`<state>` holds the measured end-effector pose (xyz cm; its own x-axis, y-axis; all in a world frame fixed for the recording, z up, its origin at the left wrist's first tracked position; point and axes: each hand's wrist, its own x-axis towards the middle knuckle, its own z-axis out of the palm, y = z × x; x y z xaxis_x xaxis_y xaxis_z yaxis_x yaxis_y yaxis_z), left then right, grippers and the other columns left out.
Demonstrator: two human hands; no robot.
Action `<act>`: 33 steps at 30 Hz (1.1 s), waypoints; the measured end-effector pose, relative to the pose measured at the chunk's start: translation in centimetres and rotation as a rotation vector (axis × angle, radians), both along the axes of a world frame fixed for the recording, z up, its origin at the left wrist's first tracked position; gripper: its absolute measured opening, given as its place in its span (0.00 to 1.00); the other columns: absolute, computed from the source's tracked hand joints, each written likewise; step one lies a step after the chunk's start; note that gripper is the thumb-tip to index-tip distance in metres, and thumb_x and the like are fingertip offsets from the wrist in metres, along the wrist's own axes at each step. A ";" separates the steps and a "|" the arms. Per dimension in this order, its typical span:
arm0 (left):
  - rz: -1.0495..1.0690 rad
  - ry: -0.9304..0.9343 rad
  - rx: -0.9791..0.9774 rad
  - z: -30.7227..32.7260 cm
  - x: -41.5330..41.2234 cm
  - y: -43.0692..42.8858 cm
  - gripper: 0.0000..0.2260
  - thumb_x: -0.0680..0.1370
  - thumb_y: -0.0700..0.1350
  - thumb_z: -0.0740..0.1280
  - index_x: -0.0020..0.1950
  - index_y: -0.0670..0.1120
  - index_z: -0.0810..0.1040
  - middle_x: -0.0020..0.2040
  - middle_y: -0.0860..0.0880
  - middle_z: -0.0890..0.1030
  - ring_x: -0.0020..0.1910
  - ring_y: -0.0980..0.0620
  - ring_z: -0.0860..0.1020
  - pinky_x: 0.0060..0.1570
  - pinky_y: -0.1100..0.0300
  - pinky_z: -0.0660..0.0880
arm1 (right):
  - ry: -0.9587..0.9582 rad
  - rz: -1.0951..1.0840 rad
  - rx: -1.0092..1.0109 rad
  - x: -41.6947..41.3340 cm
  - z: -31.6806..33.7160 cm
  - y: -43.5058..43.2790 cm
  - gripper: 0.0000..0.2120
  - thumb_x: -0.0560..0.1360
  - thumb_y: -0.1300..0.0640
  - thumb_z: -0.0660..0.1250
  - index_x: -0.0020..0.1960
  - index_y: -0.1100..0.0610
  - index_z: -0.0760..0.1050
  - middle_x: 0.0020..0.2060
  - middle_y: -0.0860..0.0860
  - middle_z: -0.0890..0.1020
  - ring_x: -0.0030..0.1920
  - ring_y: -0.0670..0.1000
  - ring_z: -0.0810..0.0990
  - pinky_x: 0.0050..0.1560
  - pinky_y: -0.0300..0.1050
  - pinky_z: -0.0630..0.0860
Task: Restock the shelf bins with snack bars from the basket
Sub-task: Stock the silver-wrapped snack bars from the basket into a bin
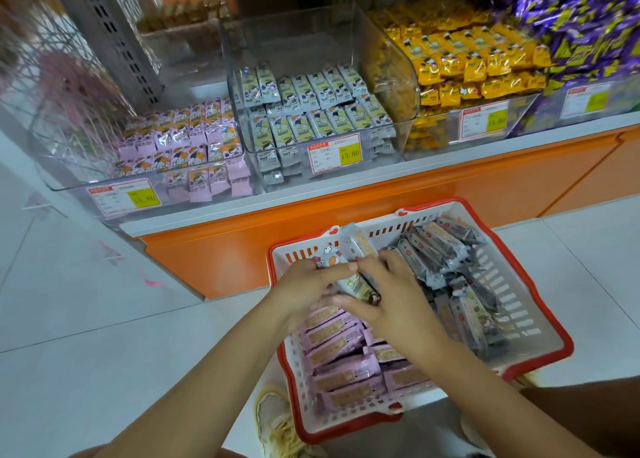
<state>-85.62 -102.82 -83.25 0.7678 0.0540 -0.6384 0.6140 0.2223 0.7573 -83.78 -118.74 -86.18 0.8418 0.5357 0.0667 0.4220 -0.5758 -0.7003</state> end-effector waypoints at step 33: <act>0.289 -0.526 0.230 11.2 2.9 5.0 0.15 0.73 0.48 0.70 0.58 0.44 0.79 0.53 0.49 0.83 0.53 0.55 0.81 0.53 0.64 0.76 | -0.078 -0.088 0.267 9.1 12.0 6.1 0.31 0.72 0.53 0.71 0.71 0.43 0.63 0.61 0.48 0.69 0.56 0.45 0.72 0.48 0.29 0.70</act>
